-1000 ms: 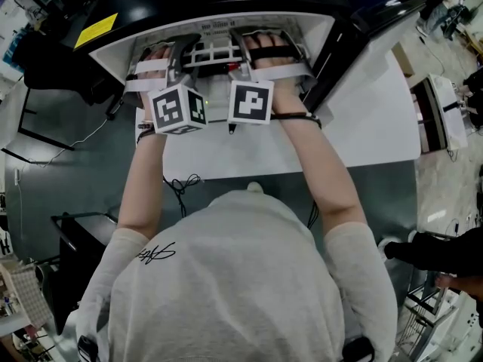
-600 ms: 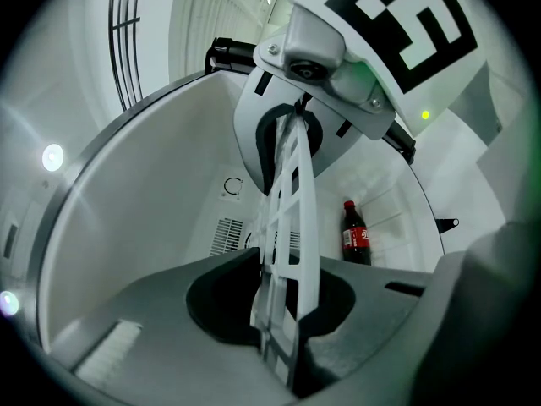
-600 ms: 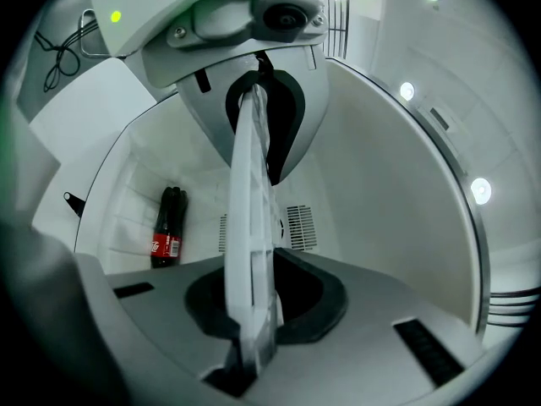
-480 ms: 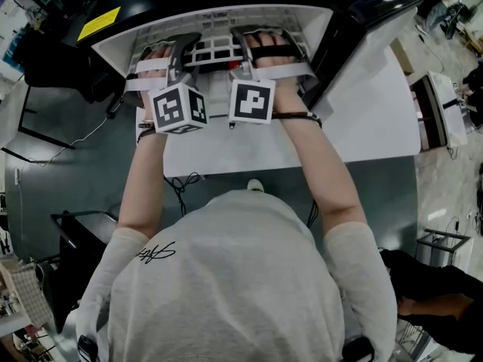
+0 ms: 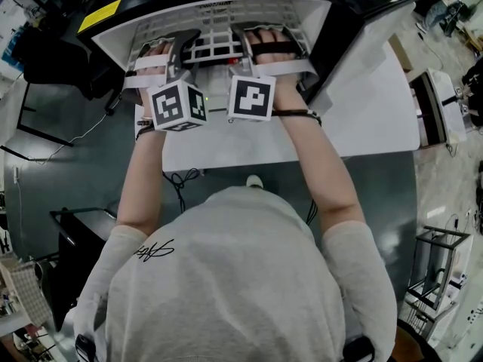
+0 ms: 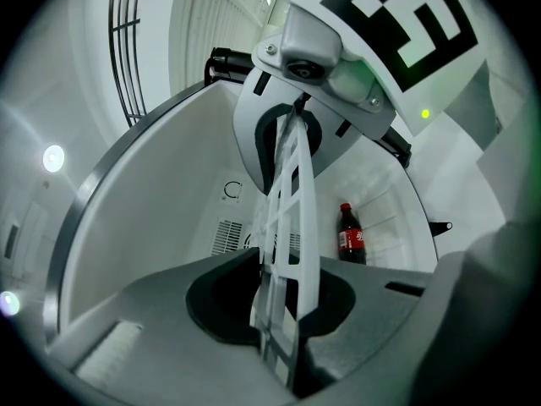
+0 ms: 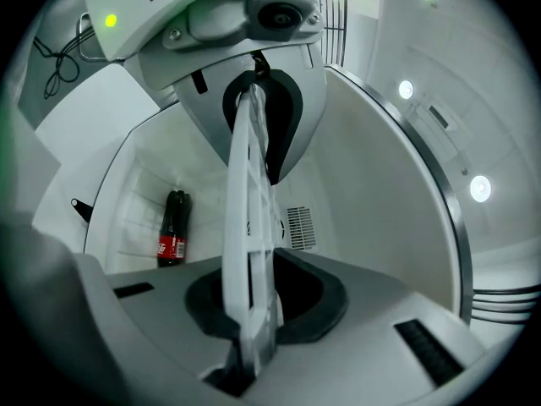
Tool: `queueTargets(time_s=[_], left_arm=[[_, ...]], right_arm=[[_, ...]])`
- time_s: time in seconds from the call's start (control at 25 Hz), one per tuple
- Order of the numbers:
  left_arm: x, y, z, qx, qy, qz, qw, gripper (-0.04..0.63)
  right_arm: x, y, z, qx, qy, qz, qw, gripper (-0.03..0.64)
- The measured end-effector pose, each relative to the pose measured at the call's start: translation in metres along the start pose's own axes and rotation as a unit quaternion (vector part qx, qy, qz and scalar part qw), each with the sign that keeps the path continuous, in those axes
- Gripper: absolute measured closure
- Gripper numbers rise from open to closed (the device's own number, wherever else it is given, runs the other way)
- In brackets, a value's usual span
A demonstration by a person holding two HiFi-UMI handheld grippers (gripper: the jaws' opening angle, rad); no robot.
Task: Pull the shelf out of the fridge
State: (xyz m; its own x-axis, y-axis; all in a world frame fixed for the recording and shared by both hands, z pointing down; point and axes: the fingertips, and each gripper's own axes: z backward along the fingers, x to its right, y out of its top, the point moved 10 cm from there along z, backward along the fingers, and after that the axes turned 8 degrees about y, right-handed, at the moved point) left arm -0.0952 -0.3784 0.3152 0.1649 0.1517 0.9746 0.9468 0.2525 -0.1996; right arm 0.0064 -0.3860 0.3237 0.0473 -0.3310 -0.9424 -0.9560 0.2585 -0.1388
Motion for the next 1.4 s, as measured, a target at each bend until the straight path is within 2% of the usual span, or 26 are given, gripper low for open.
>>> queueTargets(time_s=[1.4], left_arm=[[0.002, 0.008, 0.023, 0.002, -0.004, 0.005, 1.0, 0.552]], right_arm=[[-0.005, 0.004, 0.024, 0.0, -0.001, -0.007, 1.0, 0.575]])
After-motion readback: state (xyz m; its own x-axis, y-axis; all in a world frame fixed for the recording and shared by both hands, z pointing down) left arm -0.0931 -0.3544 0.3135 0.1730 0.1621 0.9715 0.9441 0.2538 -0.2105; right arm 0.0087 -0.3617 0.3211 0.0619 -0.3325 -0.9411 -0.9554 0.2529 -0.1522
